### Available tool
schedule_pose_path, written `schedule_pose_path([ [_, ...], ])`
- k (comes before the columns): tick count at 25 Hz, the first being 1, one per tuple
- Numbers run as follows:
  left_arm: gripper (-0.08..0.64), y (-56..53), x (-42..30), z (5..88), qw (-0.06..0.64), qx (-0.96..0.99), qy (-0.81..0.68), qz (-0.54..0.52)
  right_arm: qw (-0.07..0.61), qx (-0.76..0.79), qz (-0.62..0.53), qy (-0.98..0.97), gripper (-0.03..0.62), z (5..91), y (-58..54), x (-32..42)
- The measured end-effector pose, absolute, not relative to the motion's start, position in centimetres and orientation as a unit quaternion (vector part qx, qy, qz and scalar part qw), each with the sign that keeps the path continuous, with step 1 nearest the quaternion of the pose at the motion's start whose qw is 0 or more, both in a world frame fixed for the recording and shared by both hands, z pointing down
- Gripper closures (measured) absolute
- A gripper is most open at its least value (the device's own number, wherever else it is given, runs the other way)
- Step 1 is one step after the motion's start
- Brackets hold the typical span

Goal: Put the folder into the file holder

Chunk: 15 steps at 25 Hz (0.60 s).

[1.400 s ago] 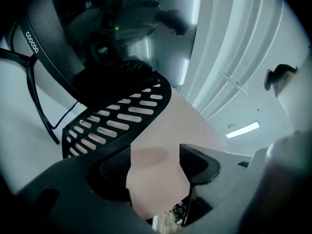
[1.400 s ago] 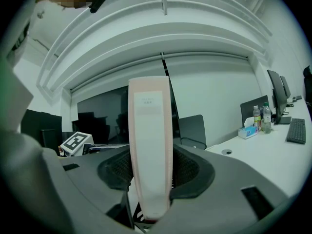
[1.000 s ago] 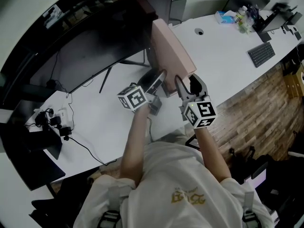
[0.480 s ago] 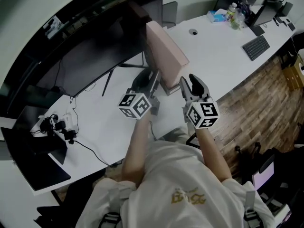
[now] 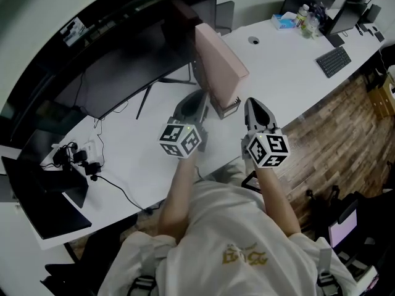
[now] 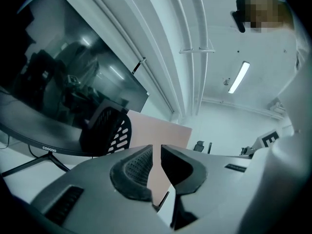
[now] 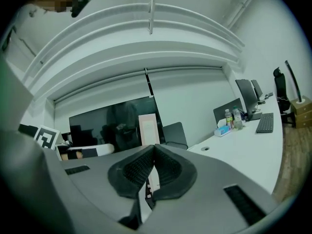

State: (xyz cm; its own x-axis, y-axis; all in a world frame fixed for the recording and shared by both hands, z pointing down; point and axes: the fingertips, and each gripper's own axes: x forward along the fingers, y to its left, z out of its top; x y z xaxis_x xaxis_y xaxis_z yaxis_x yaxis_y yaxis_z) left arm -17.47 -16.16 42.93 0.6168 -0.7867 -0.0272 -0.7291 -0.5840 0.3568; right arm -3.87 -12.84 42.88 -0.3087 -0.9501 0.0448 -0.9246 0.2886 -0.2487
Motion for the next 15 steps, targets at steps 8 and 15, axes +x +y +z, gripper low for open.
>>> schedule_pose_path([
  [8, 0.545, -15.4, -17.7, 43.6, 0.113, 0.888, -0.445, -0.029, 0.037, -0.589, -0.101, 0.801, 0.583, 42.8, -12.3, -4.2],
  [15, 0.545, -15.2, -17.2, 43.9, 0.125, 0.894, -0.429, -0.027, 0.022, -0.593, -0.104, 0.798, 0.583, 43.3, -12.4, -4.2],
])
